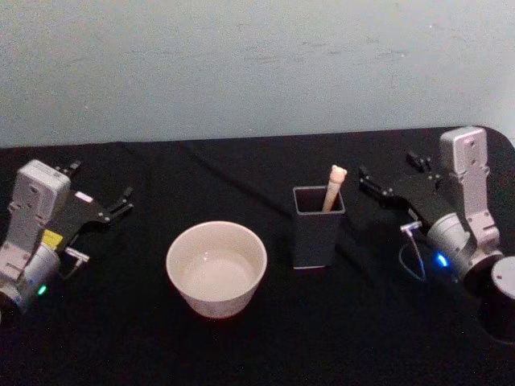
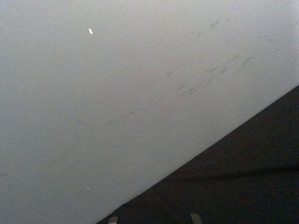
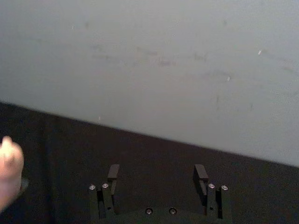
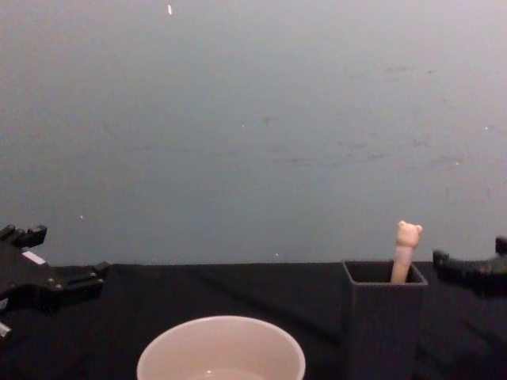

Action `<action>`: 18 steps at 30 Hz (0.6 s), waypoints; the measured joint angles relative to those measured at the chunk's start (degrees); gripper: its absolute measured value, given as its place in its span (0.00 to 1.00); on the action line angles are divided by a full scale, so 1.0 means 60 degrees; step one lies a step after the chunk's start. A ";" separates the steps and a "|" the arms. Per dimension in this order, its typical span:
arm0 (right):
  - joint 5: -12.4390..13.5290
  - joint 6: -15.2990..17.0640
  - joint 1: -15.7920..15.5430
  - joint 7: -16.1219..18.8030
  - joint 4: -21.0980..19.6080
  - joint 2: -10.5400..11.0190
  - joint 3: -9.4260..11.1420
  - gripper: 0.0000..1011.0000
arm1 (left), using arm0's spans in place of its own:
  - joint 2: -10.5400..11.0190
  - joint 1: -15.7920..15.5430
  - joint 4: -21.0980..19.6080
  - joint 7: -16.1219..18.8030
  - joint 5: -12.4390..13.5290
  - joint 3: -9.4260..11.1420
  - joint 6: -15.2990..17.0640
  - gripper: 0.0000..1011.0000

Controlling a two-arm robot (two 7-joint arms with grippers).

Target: Pick up the stirring spoon with one hand, stir inside the cup, then place it back in its original position.

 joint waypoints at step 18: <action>-0.0232 0.0369 -0.0184 0.0139 0.0183 -0.0116 0.0031 0.99 | 0.0000 0.0000 0.0000 0.0000 0.0000 0.0000 0.0000 0.99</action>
